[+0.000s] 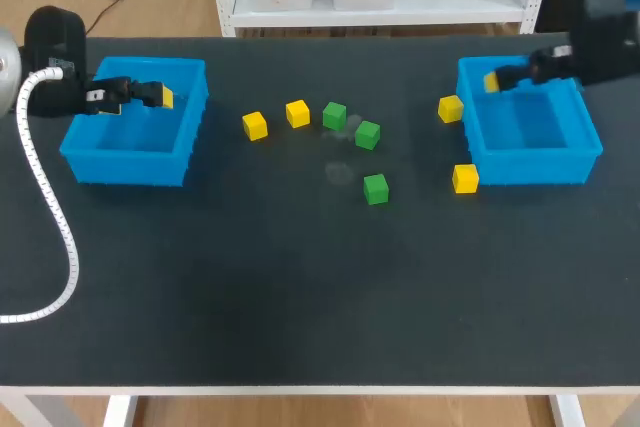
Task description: Put the green cubes in the right bin and the yellow cubes in the left bin.
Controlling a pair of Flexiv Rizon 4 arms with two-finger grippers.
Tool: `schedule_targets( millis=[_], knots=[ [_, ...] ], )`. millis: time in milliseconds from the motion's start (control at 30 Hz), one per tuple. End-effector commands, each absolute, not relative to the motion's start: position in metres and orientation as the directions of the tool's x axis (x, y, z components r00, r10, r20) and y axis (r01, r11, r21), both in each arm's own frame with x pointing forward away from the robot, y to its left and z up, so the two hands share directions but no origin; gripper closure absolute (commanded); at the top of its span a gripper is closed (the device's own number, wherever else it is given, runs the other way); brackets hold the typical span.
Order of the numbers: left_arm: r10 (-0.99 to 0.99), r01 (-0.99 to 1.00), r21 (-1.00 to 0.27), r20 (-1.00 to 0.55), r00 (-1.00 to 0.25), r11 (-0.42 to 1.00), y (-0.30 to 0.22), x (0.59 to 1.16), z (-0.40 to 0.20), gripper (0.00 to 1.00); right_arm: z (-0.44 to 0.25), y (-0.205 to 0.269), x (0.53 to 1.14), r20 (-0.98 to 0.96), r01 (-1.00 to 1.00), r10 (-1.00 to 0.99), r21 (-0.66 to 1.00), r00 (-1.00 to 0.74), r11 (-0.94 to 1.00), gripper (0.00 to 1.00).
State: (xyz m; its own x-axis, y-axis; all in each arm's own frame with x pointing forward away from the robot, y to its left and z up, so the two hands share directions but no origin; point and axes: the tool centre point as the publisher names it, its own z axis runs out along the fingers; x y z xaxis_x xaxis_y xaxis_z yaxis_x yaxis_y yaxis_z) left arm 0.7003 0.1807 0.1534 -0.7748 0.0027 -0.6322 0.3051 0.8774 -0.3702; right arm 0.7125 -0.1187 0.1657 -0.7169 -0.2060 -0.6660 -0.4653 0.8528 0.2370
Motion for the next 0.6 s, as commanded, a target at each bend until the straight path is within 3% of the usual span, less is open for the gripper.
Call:
schedule_targets(
  millis=[33,600],
  knots=[
    [0.001,0.316,-0.379,-0.639,-0.769,0.870,0.183,0.700,0.151,0.00,0.155,-0.086,0.728,-0.651,-0.443,-0.247,0.153,-0.718,0.883,0.00],
    [0.001,0.316,-0.379,-0.639,-0.769,0.870,0.183,0.700,0.151,0.00,0.069,0.002,0.772,-0.562,-0.515,-0.445,-0.039,-0.697,0.856,0.00]
  ],
)
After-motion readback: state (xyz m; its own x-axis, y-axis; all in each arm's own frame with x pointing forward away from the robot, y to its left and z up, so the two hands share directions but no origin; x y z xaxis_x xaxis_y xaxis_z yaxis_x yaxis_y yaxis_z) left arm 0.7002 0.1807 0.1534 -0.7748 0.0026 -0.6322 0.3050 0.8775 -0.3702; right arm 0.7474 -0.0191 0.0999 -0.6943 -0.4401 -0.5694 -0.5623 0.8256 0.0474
